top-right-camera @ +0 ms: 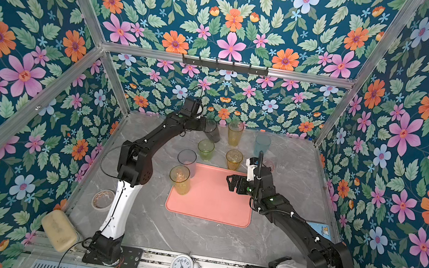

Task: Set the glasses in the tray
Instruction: 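Move the left gripper over the grey smoky glass beyond the tray, then close the left gripper on the grey glass's rim and lift it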

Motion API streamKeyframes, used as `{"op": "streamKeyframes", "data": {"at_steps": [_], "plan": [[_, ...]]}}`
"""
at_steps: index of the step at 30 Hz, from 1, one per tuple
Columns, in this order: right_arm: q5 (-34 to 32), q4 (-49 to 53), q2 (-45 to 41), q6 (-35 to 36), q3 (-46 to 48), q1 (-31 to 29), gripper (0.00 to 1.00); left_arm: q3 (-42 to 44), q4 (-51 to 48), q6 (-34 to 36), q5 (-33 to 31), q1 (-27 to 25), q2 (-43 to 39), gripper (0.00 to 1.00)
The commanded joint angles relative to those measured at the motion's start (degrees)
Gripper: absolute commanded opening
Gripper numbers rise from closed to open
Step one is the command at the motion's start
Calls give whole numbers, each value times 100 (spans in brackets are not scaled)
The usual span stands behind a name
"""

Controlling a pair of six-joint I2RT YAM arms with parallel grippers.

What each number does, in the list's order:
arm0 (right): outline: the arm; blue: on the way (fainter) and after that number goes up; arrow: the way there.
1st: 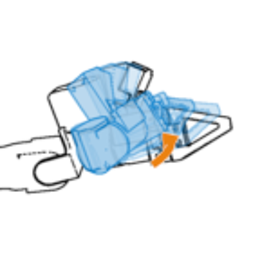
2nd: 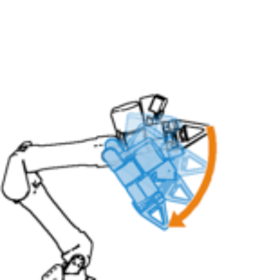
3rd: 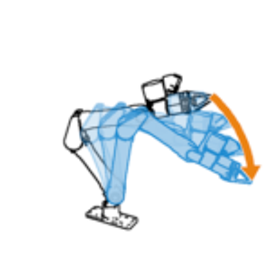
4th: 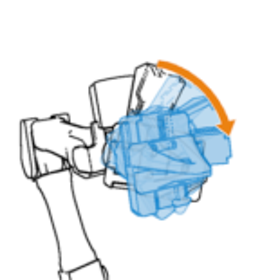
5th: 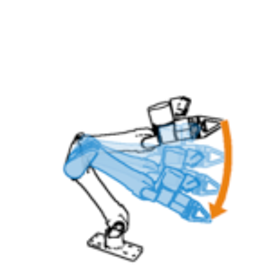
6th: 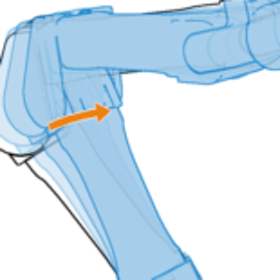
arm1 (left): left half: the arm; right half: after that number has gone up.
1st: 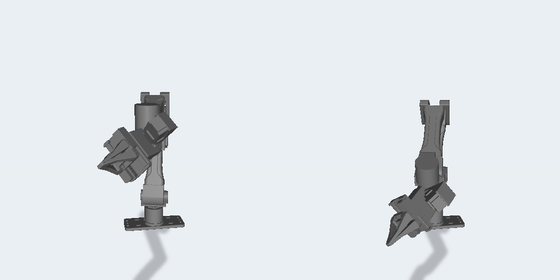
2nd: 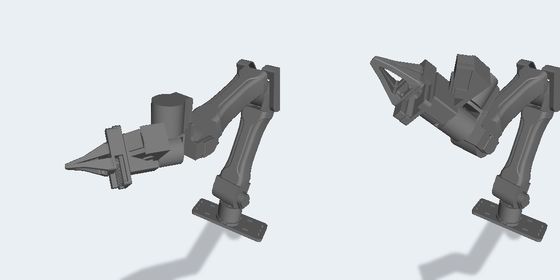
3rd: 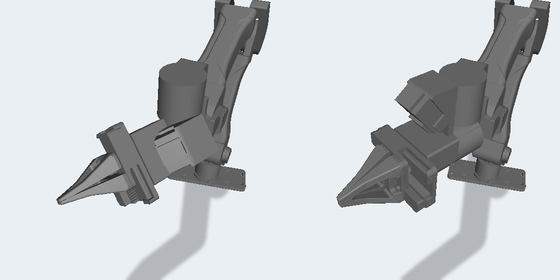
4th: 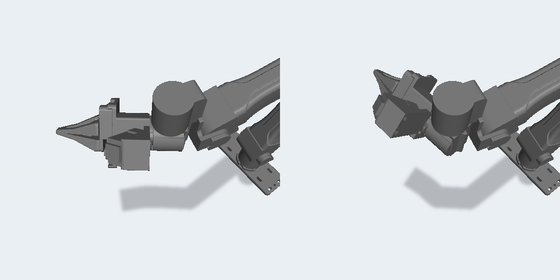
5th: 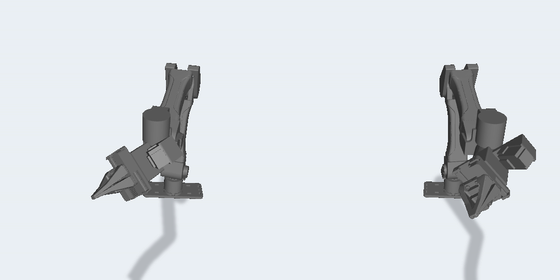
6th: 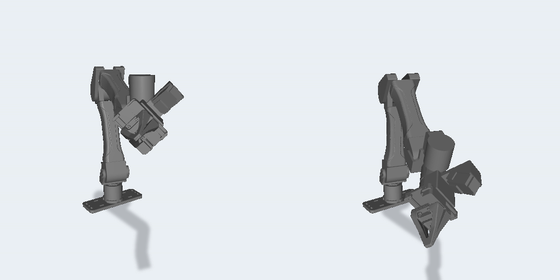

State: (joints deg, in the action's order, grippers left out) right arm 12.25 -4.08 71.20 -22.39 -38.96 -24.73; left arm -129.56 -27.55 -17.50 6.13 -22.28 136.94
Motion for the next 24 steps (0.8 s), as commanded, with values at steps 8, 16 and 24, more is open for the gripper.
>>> {"op": "streamKeyframes", "data": {"at_steps": [8, 16, 24], "plan": [[-3, -15, 8, -42, -42, -4, 98, 285, -331, -9, -138, 186, -548, 0], [5, -41, 43, -56, -47, -4, 98, 768, -672, -26, -259, 394, -1160, 0], [-3, -32, 61, -57, -59, -5, 98, 1310, -1170, 20, -568, 593, -1895, 0]]}}
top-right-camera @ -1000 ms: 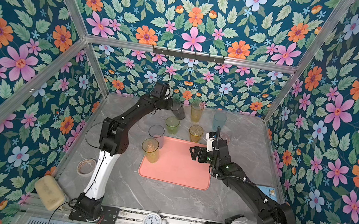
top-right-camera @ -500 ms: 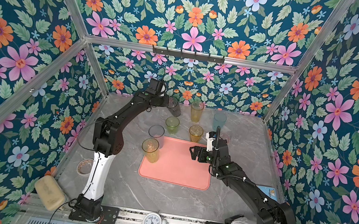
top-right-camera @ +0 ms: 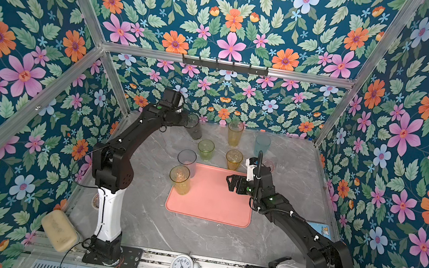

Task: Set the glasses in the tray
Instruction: 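Close the left gripper on the grey glass's rim and lift it, then carry the grey glass with the left gripper toward the tray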

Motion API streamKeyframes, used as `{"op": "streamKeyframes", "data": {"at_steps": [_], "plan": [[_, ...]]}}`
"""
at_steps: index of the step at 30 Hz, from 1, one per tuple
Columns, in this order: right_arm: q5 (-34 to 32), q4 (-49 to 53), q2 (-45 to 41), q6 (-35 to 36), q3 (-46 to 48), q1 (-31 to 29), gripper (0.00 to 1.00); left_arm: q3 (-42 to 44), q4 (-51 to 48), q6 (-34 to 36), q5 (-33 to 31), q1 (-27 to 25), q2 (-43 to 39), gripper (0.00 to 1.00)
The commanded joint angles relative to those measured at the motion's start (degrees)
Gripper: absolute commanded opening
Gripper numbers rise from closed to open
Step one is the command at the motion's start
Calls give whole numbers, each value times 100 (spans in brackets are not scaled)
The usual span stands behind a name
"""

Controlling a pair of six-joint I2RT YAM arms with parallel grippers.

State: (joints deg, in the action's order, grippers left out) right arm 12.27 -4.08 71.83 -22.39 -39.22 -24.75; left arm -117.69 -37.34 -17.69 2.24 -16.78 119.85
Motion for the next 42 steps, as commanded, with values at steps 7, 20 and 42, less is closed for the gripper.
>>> {"op": "streamKeyframes", "data": {"at_steps": [7, 20, 42], "plan": [[0, -199, -155, -119, 98, -7, 98, 1106, -313, 64, -350, 211, -1147, 0], [30, 26, -203, -186, -178, -3, 98, 2728, -756, -252, -628, 489, -2908, 0], [91, 929, -914, -444, -203, -1, 98, 4569, -1780, -218, -710, 509, -4949, 0]]}}
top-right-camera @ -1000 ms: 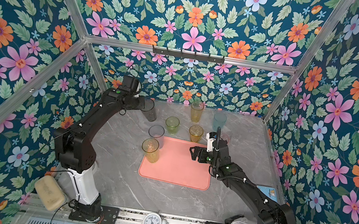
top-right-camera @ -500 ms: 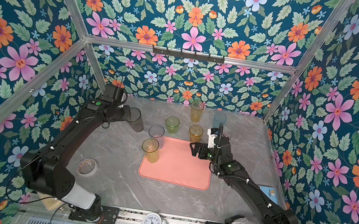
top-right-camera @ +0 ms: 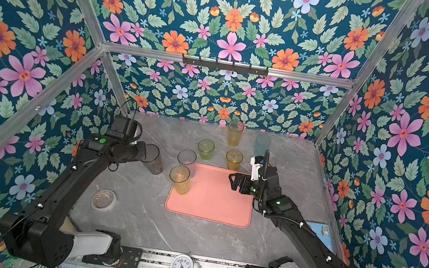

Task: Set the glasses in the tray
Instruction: 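Carry the grey glass with the left gripper toward the tray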

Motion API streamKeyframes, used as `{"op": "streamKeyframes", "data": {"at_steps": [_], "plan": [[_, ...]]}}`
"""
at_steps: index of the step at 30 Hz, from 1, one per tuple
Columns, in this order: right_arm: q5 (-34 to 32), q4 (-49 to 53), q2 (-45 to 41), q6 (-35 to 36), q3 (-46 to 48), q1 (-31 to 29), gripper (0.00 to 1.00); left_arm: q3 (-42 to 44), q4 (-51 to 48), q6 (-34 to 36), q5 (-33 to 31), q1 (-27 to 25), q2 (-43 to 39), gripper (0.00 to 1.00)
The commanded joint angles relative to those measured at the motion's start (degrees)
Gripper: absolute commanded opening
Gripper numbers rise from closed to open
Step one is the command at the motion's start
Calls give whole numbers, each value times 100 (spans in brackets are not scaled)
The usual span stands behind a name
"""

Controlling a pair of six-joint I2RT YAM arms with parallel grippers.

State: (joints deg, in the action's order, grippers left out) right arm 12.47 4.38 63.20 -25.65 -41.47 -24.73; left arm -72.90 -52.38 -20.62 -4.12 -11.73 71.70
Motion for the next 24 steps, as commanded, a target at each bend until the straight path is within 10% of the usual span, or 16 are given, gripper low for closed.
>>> {"op": "streamKeyframes", "data": {"at_steps": [1, 24], "plan": [[71, 81, -83, -130, 51, -5, 98, 166, -303, 82, -32, 4, -231, 0], [59, 80, -62, -265, 100, -5, 98, 1178, -719, -359, 436, -632, -1374, 0]]}}
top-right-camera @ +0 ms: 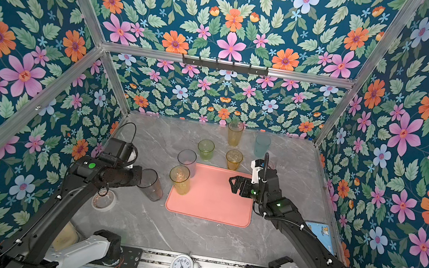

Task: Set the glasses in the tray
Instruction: 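Carry the grey glass with the left gripper toward the tray, then lower the grey glass onto the tray beside the green glass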

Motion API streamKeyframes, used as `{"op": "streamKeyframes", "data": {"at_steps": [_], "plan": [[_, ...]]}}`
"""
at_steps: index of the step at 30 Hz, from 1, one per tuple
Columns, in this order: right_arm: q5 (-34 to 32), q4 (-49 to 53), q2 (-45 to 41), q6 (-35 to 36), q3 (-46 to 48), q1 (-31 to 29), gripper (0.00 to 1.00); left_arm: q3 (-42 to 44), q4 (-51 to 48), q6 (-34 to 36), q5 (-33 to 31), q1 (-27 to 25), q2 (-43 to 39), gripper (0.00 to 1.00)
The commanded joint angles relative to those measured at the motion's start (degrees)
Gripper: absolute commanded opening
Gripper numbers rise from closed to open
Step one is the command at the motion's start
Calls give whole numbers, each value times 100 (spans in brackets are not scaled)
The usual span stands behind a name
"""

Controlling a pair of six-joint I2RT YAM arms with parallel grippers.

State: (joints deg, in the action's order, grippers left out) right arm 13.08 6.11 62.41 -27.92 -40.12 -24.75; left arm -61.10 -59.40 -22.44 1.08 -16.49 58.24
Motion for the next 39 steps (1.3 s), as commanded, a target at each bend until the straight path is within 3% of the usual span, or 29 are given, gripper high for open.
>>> {"op": "streamKeyframes", "data": {"at_steps": [1, 18, 39], "plan": [[-18, -93, 17, -39, -27, -3, 98, -7, -19, -264, -194, -283, -24, 0], [-113, -134, -36, -22, 70, 4, 98, 151, 380, -1543, -966, -2239, 455, 0], [-122, -229, -71, -16, 215, -3, 98, 243, 725, -1802, -1310, -2901, 829, 0]]}}
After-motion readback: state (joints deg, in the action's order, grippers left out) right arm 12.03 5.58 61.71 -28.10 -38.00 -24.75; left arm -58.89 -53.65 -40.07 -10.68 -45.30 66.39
